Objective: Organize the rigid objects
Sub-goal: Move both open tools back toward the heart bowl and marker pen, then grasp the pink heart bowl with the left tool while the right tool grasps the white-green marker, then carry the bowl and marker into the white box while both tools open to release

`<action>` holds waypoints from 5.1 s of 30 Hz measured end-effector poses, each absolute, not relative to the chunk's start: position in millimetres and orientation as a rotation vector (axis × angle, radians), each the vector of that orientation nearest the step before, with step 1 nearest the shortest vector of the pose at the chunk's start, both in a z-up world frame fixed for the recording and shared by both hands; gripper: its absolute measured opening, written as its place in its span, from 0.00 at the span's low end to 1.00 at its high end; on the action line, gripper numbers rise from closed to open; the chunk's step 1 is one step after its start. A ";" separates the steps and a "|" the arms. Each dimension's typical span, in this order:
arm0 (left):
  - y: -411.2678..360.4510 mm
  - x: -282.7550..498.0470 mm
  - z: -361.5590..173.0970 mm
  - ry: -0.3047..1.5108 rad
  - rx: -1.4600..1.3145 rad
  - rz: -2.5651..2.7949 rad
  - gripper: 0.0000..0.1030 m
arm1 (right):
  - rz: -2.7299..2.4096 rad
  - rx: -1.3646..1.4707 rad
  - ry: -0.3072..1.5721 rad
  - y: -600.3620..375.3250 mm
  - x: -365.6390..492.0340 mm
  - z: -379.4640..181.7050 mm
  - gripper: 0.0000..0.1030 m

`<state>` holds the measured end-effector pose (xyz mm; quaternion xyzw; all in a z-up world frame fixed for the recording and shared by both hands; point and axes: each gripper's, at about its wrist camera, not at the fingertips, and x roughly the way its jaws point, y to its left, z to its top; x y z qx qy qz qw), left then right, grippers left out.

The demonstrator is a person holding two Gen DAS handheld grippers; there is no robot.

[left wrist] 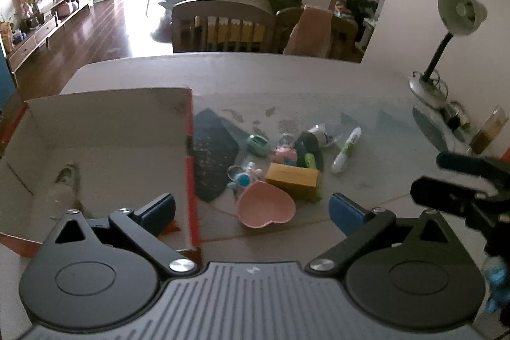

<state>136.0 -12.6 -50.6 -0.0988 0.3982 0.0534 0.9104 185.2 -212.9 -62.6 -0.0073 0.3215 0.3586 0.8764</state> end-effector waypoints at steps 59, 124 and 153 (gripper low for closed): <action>-57.3 221.0 -177.7 0.953 -0.154 0.319 0.76 | 0.440 -0.114 1.004 -196.6 365.4 -187.9 0.26; 70.0 106.0 -16.0 0.746 -0.146 0.245 0.76 | 0.816 -0.117 0.826 -99.6 158.6 -31.4 0.19; 234.1 136.5 -63.8 0.875 -0.157 0.295 0.76 | 0.833 -0.268 0.884 52.0 166.1 -85.8 0.19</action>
